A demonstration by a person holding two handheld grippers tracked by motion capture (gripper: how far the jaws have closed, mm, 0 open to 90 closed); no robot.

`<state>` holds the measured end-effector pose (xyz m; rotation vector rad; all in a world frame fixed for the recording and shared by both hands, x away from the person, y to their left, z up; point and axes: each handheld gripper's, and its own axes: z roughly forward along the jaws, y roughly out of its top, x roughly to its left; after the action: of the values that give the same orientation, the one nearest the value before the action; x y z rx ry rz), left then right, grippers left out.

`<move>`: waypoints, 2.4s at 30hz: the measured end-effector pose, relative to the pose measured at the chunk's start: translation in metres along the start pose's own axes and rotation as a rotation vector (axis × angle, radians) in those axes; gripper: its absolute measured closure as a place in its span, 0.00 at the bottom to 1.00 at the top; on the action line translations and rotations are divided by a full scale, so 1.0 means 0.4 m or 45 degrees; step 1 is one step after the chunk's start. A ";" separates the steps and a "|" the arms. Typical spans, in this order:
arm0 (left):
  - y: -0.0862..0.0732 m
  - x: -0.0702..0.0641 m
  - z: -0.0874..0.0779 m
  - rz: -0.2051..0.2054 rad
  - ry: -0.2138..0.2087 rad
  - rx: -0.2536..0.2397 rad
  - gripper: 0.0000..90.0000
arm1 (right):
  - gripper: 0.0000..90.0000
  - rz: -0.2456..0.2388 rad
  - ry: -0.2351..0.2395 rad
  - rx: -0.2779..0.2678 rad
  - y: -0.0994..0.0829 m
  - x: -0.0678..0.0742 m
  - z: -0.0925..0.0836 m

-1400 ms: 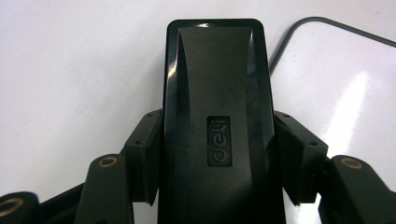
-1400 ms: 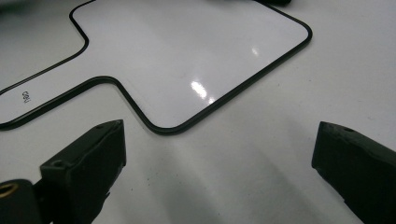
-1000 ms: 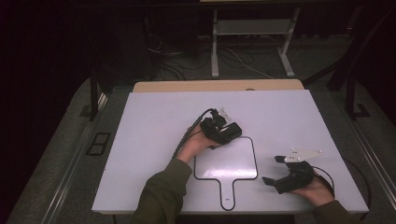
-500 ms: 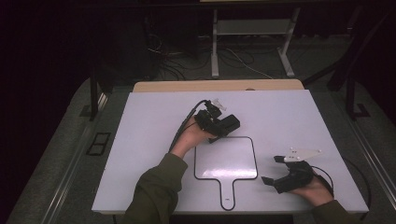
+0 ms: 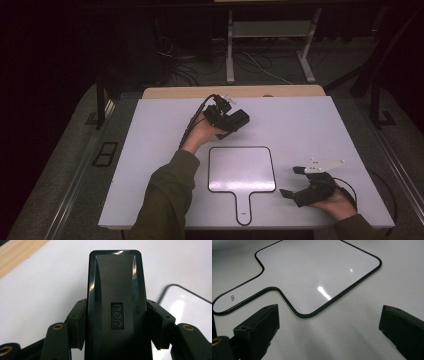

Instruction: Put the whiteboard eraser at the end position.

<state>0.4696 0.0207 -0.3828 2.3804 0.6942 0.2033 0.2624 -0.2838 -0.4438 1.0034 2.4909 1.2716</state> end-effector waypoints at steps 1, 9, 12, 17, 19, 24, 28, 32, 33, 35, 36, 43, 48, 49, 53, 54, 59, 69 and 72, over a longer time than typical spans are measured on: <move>0.004 0.005 0.004 -0.008 -0.001 -0.010 0.43 | 0.02 0.001 0.003 -0.001 0.001 0.001 0.001; 0.024 0.027 0.057 -0.055 0.010 -0.024 0.43 | 0.02 0.001 0.015 -0.003 -0.002 0.003 0.002; 0.027 0.031 0.088 -0.049 0.015 -0.008 0.43 | 0.02 0.000 0.016 -0.002 -0.001 0.004 0.001; 0.030 0.030 0.127 -0.045 0.038 0.053 0.43 | 0.02 0.002 0.017 -0.005 -0.002 0.004 0.001; 0.028 0.033 0.138 -0.053 0.051 0.057 0.43 | 0.02 0.002 0.016 -0.004 -0.002 0.002 0.000; 0.023 0.039 0.159 -0.079 0.048 0.052 0.43 | 0.02 0.003 0.017 -0.001 -0.002 0.002 0.003; 0.019 0.042 0.176 -0.100 0.055 0.072 0.43 | 0.02 0.004 0.016 -0.002 -0.002 0.002 0.002; 0.014 0.043 0.178 -0.113 0.052 0.051 0.42 | 0.02 0.001 0.020 -0.006 -0.002 0.002 0.000; 0.013 0.043 0.176 -0.120 0.057 0.031 0.41 | 0.02 0.001 0.021 -0.006 -0.002 0.002 0.000; 0.015 0.044 0.163 -0.122 0.053 -0.011 0.38 | 0.02 -0.001 0.021 -0.004 -0.002 0.002 0.001; 0.016 0.043 0.155 -0.126 0.053 -0.027 0.38 | 0.02 -0.002 0.021 -0.003 -0.002 0.003 0.002; 0.017 0.038 0.116 -0.096 0.028 -0.100 0.33 | 0.02 0.003 0.023 0.001 -0.002 -0.001 0.006; 0.011 0.033 0.091 -0.097 0.011 -0.142 0.29 | 0.02 0.005 0.020 0.003 -0.002 -0.003 0.007; 0.009 0.030 0.087 -0.100 0.013 -0.148 0.29 | 0.02 0.005 0.023 0.002 -0.002 -0.004 0.007; -0.002 0.026 0.072 -0.097 0.006 -0.164 0.28 | 0.02 0.015 0.020 0.000 -0.003 -0.008 0.007; -0.004 0.025 0.068 -0.096 0.001 -0.164 0.28 | 0.02 0.013 0.022 -0.001 -0.004 -0.009 0.007; -0.019 0.026 0.050 -0.104 -0.010 -0.192 0.28 | 0.02 0.028 0.029 -0.011 -0.006 -0.016 0.006; -0.054 0.002 0.021 -0.107 0.005 -0.202 0.26 | 0.02 0.021 0.037 -0.019 -0.004 -0.016 0.008; -0.064 -0.003 0.006 -0.082 0.010 -0.183 0.25 | 0.02 0.024 0.035 -0.031 -0.003 -0.016 0.005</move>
<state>0.4584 0.0357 -0.4007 2.2186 0.7340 0.2275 0.2674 -0.2869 -0.4468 1.0129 2.4858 1.3261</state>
